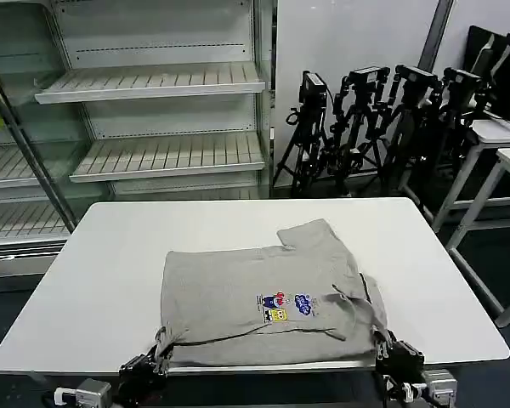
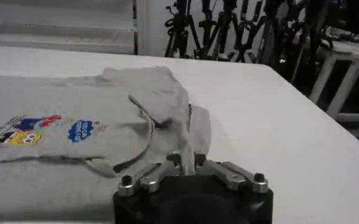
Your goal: Fold and organize the clothes.
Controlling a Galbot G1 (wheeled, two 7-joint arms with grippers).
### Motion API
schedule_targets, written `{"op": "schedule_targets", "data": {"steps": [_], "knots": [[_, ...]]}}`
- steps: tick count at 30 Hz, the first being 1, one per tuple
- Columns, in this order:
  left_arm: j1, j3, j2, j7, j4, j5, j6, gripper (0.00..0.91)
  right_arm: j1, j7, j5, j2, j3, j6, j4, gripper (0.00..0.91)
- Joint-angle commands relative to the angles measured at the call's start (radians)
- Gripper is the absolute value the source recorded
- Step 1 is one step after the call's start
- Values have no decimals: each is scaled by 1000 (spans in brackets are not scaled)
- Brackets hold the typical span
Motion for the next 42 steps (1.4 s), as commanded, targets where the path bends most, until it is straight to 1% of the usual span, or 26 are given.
{"op": "schedule_targets", "data": {"steps": [1, 6, 8, 10, 15, 16, 17, 19, 21, 22, 23, 25, 26, 28, 29, 31, 32, 37, 40, 42], "knots": [[38, -24, 13, 2, -73, 15, 9, 907, -52, 3, -16, 2, 31, 41, 56, 907], [25, -57, 25, 2, -106, -3, 9, 907, -40, 14, 7, -2, 66, 81, 102, 907], [-39, -65, 51, 4, -81, -36, 10, 907, 40, 23, 45, -16, 60, 65, 86, 907], [-64, -62, 68, 5, -66, -36, 10, 907, 84, 27, 56, -22, 50, 55, 76, 907], [-173, -56, 143, 7, 32, -65, 9, 907, 260, 57, 111, -50, -4, 25, -16, 907], [-206, -55, 154, 2, 51, -89, 9, 907, 310, 66, 123, -56, -12, 16, -41, 907], [-253, -55, 175, -11, 93, -119, 9, 907, 378, 73, 140, -61, -43, 5, -70, 907], [-347, -49, 194, -36, 138, -192, 9, 907, 472, 89, 150, -65, -79, -6, -121, 907], [-468, -20, 212, -43, 212, -223, 9, 907, 572, 101, 165, -65, -132, -23, -209, 907], [-507, -7, 215, -43, 230, -226, 9, 907, 593, 103, 168, -63, -145, -25, -228, 907], [-584, 21, 217, -48, 278, -235, 9, 907, 659, 106, 177, -60, -177, -34, -284, 907], [-646, 60, 216, -51, 346, -239, 10, 907, 728, 108, 188, -56, -210, -44, -336, 907], [-695, 92, 214, -52, 396, -240, 10, 907, 787, 106, 193, -53, -237, -51, -391, 907], [-738, 134, 213, -52, 454, -241, 10, 907, 853, 102, 196, -50, -262, -52, -466, 907], [-801, 162, 208, -54, 493, -241, 10, 907, 902, 96, 199, -45, -280, -52, -511, 907], [-839, 193, 203, -57, 547, -239, 10, 907, 944, 85, 198, -37, -299, -53, -565, 907], [-884, 209, 195, -60, 588, -236, 10, 907, 977, 80, 197, -23, -315, -53, -607, 907], [-974, 294, 172, -63, 710, -209, 10, 907, 1080, 66, 181, 19, -366, -53, -760, 907], [-1004, 323, 161, -63, 766, -199, 10, 907, 1137, 69, 164, 40, -388, -52, -864, 907], [-1021, 341, 154, -65, 798, -199, 10, 907, 1171, 83, 160, 57, -394, -51, -922, 907]]}}
